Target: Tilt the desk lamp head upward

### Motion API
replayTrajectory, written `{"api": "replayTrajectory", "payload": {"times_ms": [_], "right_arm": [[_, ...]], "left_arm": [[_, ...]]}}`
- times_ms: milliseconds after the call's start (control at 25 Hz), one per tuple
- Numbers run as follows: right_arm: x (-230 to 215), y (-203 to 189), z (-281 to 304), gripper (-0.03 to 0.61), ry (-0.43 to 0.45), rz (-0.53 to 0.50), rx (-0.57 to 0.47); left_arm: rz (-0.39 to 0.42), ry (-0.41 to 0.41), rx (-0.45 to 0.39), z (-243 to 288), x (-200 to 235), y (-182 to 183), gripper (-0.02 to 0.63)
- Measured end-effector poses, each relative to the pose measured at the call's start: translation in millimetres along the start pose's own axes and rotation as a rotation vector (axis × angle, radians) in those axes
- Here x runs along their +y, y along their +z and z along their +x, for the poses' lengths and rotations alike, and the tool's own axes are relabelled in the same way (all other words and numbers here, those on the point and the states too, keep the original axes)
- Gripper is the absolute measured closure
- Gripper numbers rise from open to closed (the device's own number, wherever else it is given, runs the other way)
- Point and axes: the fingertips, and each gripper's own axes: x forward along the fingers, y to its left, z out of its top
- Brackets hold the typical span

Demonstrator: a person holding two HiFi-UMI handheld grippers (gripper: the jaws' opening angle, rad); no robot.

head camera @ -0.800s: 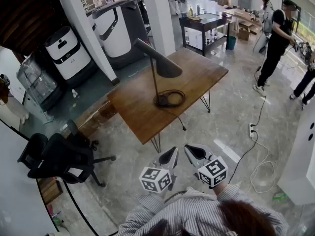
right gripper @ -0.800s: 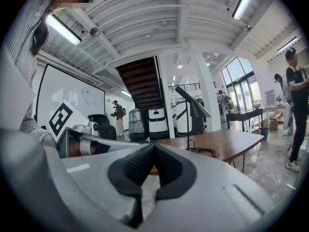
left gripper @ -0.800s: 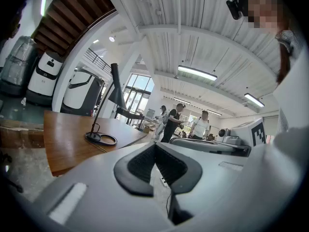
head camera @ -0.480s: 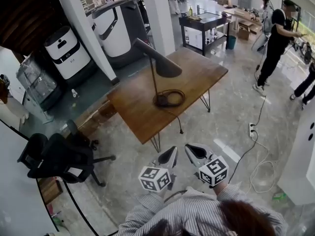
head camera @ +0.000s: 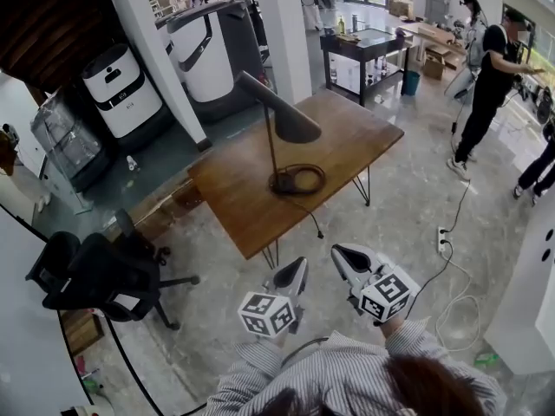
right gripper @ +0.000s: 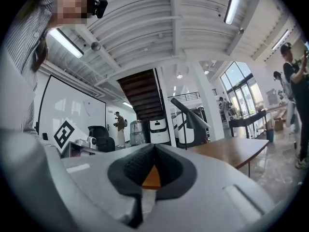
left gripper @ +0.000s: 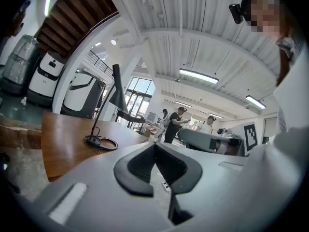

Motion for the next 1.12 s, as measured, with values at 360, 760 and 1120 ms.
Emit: {"api": "replayTrajectory", "payload": {"times_ms": [360, 760, 1120], "right_arm": [[-42, -19, 36, 0.575, -0.013, -0.006, 0.09], [-106, -2, 143, 0.567, -0.022, 0.016, 0.059], [-161, 7, 242, 0.504, -0.054, 0.073, 0.043]], "left_arm": [[-0.008, 0.071, -0.024, 34, 53, 14, 0.607], [0.009, 0.068, -0.003, 112, 147, 60, 0.607], [0.062, 0.041, 0.073, 184, 230, 93, 0.607]]}}
